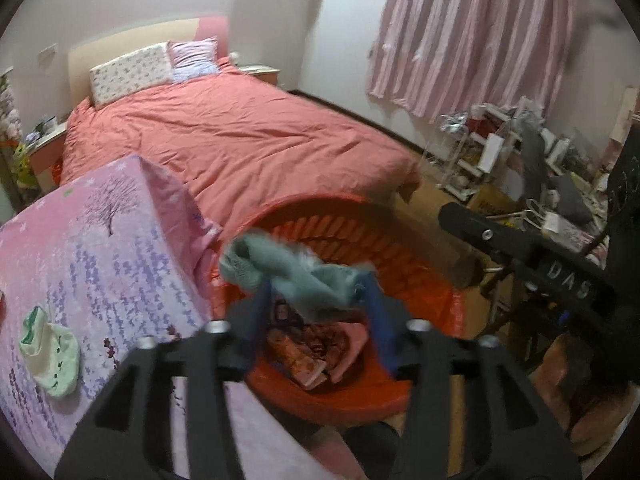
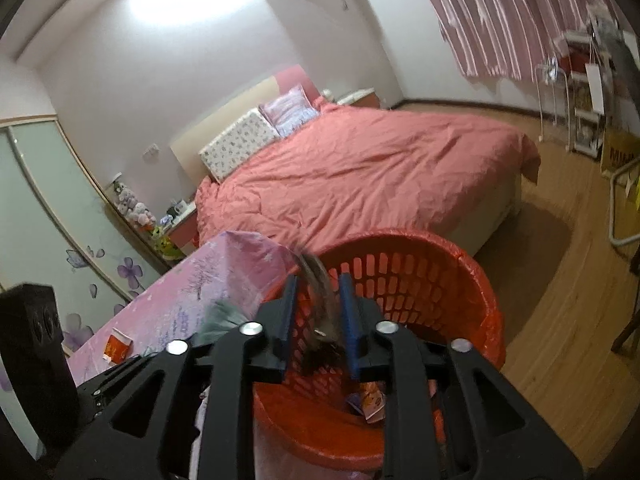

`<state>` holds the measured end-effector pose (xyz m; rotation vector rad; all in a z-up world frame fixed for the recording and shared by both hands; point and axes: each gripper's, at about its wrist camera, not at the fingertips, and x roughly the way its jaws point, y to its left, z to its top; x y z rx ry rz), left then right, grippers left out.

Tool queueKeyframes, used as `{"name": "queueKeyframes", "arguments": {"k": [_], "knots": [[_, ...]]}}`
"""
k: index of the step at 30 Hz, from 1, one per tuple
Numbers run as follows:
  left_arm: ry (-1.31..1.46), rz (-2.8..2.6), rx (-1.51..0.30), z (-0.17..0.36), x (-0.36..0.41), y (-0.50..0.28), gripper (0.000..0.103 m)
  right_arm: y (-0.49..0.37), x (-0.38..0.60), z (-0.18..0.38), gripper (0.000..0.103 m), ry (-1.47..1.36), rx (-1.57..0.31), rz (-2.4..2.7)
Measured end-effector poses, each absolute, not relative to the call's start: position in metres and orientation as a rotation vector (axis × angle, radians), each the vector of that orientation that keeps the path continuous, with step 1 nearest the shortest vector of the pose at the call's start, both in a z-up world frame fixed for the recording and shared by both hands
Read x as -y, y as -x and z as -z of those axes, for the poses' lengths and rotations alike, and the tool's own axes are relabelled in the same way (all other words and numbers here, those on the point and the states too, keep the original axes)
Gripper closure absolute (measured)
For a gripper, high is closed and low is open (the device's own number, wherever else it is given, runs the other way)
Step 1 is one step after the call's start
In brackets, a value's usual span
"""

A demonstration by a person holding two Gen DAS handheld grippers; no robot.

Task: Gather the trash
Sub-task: 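Carry the hair clip with the right gripper while the left carries the towel, dropping both into the basket, then move both grippers back over the mint sock and paper cup on the bed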

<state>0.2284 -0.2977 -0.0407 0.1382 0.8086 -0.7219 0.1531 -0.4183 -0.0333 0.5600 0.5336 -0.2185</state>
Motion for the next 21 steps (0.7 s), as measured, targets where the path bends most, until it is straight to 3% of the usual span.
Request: {"name": "queueKeyframes", "arguments": {"k": [1, 11, 16, 21], "knots": [[-0.141, 0.708, -0.816, 0.043, 0.297, -0.232, 0.044, -0.156, 0.42, 0.037, 0.061, -0.568, -0.546, 0.224], [-0.128, 0.528, -0.815, 0.056, 0.219, -0.255, 0.019, -0.155, 0.393, 0.048, 0.046, -0.492, -0.595, 0.238], [-0.146, 0.369, -0.778, 0.055, 0.152, -0.26, 0.009, -0.166, 0.344, 0.037, 0.031, -0.375, -0.605, 0.158], [-0.145, 0.192, -0.777, 0.061, 0.072, -0.266, 0.006, -0.188, 0.277, 0.04, 0.016, -0.266, -0.657, 0.025]]}}
